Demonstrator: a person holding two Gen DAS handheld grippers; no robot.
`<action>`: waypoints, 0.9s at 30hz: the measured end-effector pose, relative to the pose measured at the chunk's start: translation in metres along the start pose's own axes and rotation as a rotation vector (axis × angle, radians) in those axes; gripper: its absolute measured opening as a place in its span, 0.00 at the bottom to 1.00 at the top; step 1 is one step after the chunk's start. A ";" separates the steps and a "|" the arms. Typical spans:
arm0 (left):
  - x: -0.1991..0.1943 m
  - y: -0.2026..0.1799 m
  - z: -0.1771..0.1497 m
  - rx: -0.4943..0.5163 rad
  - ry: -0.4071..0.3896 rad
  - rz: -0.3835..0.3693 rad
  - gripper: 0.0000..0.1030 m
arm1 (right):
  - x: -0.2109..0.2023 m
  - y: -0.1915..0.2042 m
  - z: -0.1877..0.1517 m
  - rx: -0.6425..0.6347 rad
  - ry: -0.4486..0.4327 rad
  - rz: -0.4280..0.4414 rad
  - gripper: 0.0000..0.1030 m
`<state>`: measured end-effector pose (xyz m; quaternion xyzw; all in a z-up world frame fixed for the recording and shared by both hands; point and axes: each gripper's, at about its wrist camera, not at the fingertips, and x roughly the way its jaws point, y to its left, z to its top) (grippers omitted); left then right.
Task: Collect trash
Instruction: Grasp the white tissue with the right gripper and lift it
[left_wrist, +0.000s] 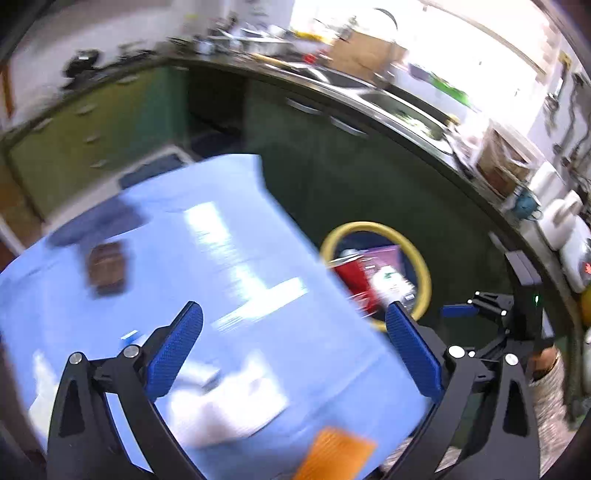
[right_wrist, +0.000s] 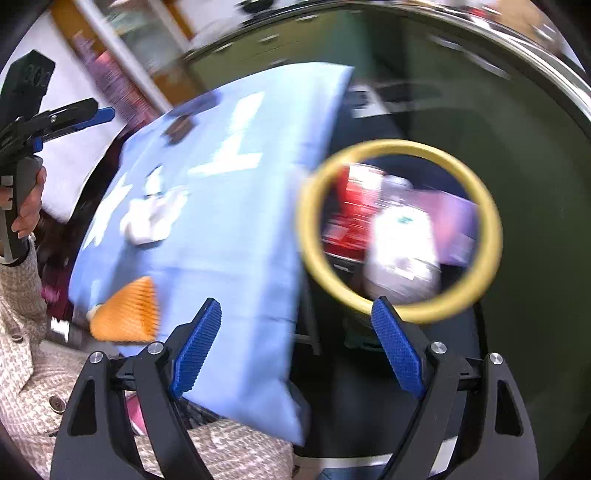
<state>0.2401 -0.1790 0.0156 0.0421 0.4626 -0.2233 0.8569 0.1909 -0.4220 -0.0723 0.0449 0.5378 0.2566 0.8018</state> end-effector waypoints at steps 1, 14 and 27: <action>-0.011 0.012 -0.013 -0.010 -0.008 0.030 0.92 | 0.007 0.013 0.005 -0.026 0.012 0.010 0.80; -0.075 0.097 -0.143 -0.125 -0.058 0.156 0.92 | 0.096 0.177 0.057 -0.336 0.125 0.069 0.75; -0.078 0.120 -0.187 -0.184 -0.080 0.144 0.93 | 0.145 0.199 0.071 -0.370 0.205 -0.009 0.13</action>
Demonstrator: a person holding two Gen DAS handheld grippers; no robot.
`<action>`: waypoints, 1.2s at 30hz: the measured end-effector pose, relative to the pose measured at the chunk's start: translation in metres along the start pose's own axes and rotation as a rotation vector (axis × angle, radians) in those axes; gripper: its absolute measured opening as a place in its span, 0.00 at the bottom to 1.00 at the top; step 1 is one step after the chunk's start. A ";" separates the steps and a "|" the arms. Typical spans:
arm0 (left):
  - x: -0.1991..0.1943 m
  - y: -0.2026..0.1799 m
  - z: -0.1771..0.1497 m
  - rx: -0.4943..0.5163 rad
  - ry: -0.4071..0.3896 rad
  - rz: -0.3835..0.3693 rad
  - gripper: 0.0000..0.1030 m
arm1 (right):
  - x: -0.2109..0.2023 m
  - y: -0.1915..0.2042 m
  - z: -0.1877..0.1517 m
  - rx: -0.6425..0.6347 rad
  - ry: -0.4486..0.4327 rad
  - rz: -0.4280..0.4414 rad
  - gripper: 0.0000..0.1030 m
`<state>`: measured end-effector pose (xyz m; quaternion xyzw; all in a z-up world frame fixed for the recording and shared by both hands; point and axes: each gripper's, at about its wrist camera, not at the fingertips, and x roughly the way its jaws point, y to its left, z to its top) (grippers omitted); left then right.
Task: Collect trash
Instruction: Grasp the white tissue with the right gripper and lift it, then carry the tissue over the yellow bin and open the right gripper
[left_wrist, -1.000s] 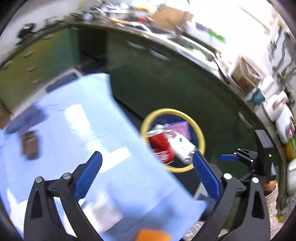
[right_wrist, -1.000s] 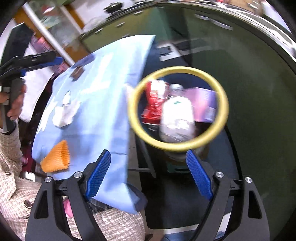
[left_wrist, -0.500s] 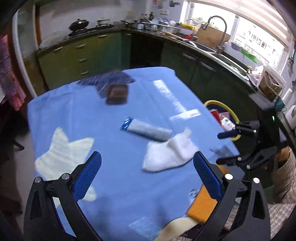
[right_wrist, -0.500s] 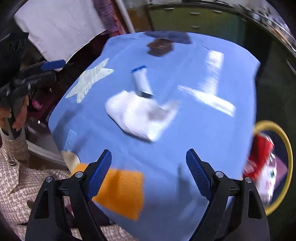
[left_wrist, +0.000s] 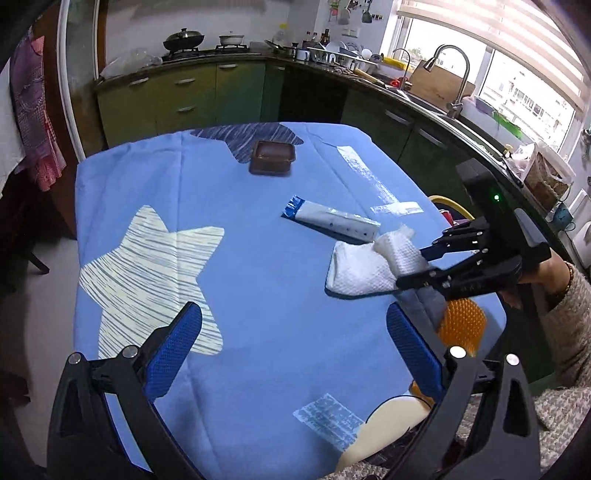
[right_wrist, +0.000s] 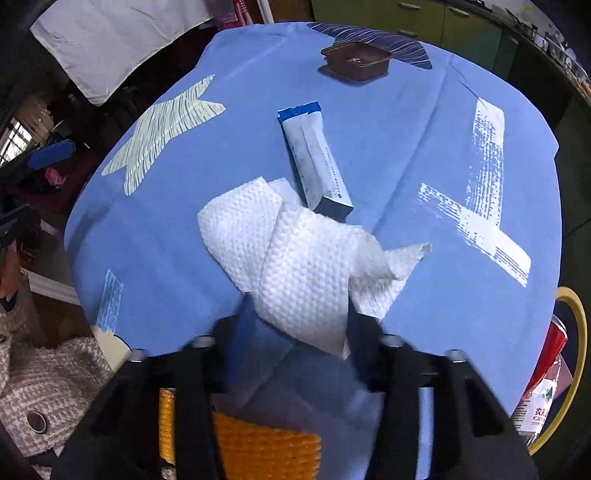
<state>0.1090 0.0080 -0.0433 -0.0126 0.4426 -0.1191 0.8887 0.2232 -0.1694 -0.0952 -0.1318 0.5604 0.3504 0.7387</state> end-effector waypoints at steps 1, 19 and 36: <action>0.001 0.000 -0.001 -0.003 0.002 -0.007 0.93 | -0.002 0.002 0.000 -0.005 -0.010 -0.005 0.06; 0.018 -0.032 -0.004 0.073 0.033 -0.046 0.93 | -0.195 -0.090 -0.067 0.296 -0.367 -0.256 0.04; 0.028 -0.055 0.002 0.113 0.051 -0.048 0.93 | -0.221 -0.225 -0.116 0.584 -0.442 -0.414 0.04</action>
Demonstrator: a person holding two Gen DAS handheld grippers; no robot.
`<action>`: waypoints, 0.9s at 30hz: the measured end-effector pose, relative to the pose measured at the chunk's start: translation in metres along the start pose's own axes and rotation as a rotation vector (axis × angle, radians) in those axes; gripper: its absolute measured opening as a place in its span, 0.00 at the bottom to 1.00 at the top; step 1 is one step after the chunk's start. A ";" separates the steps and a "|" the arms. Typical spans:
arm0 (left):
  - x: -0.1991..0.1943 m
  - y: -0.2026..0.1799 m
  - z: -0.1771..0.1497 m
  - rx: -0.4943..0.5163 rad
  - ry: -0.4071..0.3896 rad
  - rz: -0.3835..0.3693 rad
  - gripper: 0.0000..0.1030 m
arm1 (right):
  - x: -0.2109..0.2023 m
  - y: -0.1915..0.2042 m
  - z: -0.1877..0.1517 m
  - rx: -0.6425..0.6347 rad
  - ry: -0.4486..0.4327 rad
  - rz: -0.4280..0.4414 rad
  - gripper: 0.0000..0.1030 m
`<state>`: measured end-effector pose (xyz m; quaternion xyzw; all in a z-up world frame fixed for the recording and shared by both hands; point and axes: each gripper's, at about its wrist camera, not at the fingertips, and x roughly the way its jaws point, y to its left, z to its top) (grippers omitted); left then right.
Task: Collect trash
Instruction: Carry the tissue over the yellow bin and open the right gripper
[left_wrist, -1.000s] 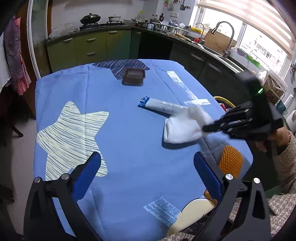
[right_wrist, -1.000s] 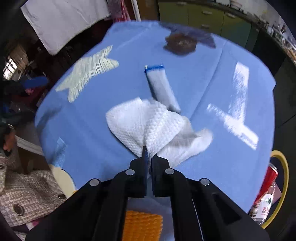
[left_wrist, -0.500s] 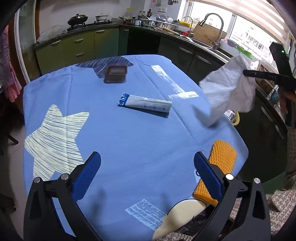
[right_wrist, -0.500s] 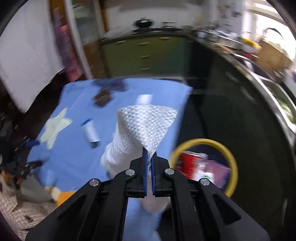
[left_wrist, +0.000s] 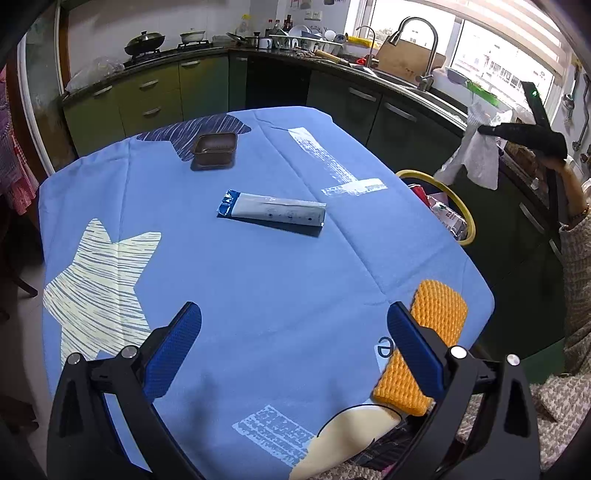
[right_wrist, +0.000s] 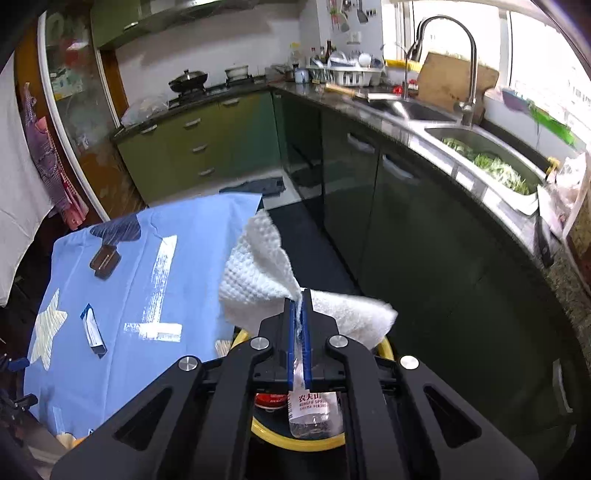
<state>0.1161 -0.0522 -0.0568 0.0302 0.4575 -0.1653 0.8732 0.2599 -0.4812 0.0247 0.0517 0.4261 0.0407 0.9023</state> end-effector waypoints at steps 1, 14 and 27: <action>0.000 -0.001 0.000 0.001 0.001 0.000 0.93 | 0.007 0.000 -0.004 0.000 0.017 0.000 0.04; 0.008 -0.021 -0.001 0.072 0.024 -0.041 0.93 | 0.083 -0.027 -0.051 0.092 0.216 -0.016 0.61; 0.037 -0.070 0.001 0.233 0.076 -0.110 0.93 | 0.050 -0.059 -0.073 0.254 0.113 0.087 0.62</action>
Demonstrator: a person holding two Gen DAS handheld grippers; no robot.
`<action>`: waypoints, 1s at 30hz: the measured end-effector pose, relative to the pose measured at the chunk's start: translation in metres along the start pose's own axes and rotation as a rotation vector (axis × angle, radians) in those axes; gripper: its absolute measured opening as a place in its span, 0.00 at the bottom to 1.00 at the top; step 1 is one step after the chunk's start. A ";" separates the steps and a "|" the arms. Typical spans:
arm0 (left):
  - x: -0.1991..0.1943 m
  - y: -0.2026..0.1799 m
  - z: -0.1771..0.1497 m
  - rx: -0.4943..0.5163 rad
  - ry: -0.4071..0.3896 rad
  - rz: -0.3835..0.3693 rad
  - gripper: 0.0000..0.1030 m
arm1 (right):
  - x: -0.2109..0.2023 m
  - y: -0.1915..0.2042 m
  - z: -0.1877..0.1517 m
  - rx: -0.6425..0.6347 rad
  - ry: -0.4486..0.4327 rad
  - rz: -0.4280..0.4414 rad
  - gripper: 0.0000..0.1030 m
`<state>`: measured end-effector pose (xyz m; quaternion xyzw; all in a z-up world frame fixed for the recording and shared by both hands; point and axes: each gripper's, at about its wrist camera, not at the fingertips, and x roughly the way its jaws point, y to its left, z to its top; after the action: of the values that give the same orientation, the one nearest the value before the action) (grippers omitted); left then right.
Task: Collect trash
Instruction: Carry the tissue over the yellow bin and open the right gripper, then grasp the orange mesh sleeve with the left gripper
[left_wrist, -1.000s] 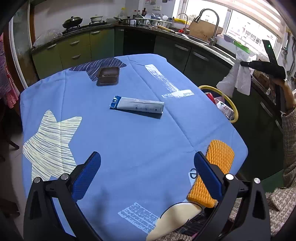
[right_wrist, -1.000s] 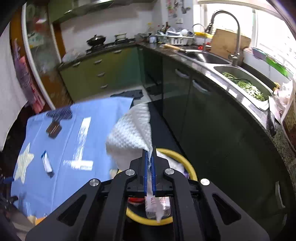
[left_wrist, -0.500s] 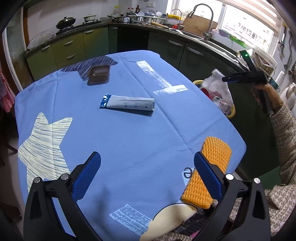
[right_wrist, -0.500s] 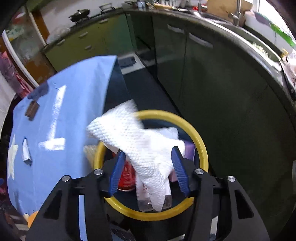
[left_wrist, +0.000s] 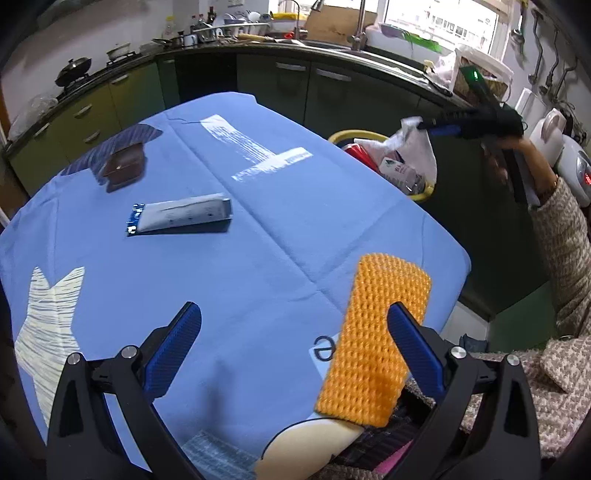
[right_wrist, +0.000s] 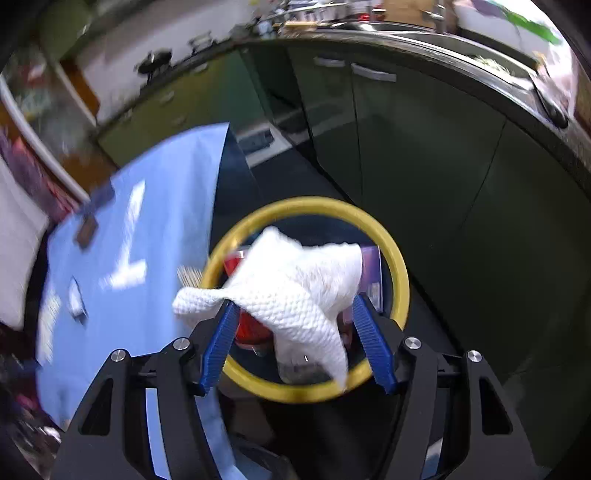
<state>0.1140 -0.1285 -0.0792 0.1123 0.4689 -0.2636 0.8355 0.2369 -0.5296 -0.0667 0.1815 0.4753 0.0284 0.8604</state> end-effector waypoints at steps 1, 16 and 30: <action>0.002 -0.001 0.002 -0.002 0.004 -0.006 0.93 | 0.000 -0.003 0.005 0.024 -0.008 0.018 0.62; 0.005 -0.005 0.005 0.005 0.021 -0.008 0.93 | 0.053 0.018 -0.003 -0.164 0.294 -0.117 0.77; 0.010 -0.021 0.008 0.054 0.025 -0.025 0.93 | -0.011 -0.001 0.015 0.178 0.083 0.365 0.78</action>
<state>0.1123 -0.1527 -0.0824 0.1324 0.4732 -0.2854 0.8229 0.2433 -0.5371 -0.0503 0.3384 0.4703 0.1492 0.8013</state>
